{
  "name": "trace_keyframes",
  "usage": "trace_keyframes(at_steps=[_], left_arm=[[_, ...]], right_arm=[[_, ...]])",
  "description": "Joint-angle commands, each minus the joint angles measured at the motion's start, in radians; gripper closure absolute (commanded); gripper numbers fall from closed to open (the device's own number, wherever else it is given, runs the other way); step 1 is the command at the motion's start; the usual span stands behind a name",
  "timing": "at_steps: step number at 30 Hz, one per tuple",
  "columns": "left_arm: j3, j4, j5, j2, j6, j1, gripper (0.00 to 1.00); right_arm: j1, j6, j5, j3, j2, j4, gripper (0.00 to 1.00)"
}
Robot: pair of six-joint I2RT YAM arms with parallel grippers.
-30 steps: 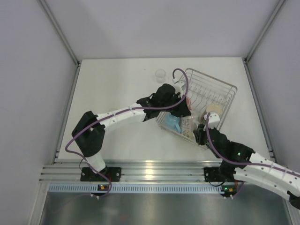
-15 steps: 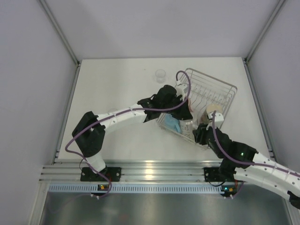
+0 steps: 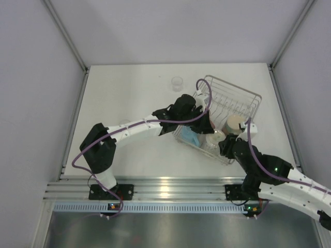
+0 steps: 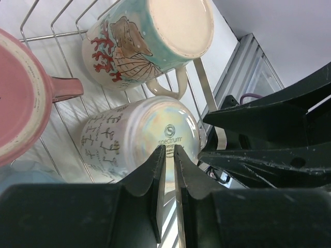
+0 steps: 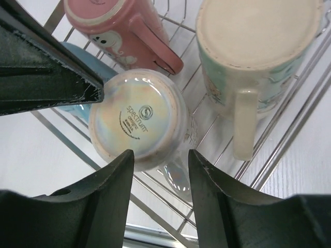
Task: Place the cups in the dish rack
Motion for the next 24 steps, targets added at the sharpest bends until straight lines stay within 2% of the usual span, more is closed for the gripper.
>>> trace_keyframes(at_steps=[1, 7, 13, 24], left_arm=[[0.050, 0.053, 0.021, -0.038, -0.011, -0.004, 0.83], [0.060, 0.027, -0.045, -0.076, 0.006, -0.004, 0.82], [0.101, -0.129, -0.252, -0.153, 0.057, 0.013, 0.82], [-0.028, -0.146, -0.292, -0.340, 0.047, 0.145, 0.78]], right_arm=[[0.014, 0.081, 0.091, 0.052, -0.012, -0.092, 0.54], [0.013, 0.034, 0.048, 0.073, 0.023, -0.049, 0.57], [0.013, 0.038, 0.101, 0.173, 0.129, -0.108, 0.60], [0.013, -0.008, 0.063, 0.142, 0.246, -0.005, 0.60]])
